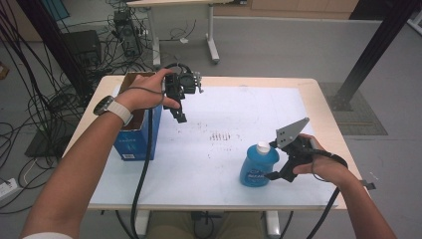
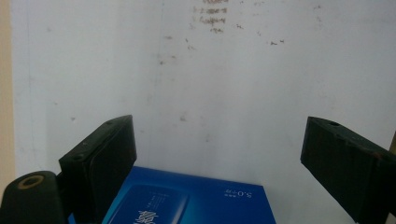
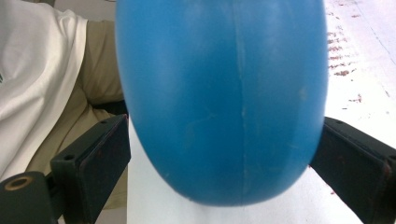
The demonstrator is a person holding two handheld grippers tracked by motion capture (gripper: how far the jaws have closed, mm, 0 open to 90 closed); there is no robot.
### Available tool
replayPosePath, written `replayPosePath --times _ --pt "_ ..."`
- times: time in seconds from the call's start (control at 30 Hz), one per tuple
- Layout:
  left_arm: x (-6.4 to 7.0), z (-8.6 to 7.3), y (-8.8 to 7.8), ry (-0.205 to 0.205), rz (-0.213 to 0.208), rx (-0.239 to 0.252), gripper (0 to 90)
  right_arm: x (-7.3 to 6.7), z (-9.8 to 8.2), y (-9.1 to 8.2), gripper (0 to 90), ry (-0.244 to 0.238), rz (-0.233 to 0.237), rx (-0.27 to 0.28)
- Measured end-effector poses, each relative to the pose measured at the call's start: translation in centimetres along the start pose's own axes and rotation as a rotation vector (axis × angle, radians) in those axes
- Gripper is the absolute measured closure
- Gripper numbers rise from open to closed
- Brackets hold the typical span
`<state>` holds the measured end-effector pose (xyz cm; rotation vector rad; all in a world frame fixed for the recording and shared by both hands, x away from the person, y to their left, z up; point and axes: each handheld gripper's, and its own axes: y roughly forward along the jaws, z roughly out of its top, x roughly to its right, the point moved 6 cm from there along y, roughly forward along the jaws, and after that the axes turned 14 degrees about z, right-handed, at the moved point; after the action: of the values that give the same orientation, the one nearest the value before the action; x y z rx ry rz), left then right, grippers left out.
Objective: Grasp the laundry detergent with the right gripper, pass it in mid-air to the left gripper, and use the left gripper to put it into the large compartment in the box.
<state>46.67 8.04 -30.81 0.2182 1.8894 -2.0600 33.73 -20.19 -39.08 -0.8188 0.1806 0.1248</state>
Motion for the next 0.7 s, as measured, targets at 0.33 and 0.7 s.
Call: replayPosePath --times 0.33,0.7 --pt "0.00 -0.15 0.07 -0.003 0.001 -0.003 10.8 0.16 -0.19 0.53 7.3 -0.008 -0.002 0.021" --pt "0.14 -0.09 0.20 -0.003 -0.003 -0.005 10.8 0.11 -0.46 0.70 10.3 -0.016 0.004 0.035"
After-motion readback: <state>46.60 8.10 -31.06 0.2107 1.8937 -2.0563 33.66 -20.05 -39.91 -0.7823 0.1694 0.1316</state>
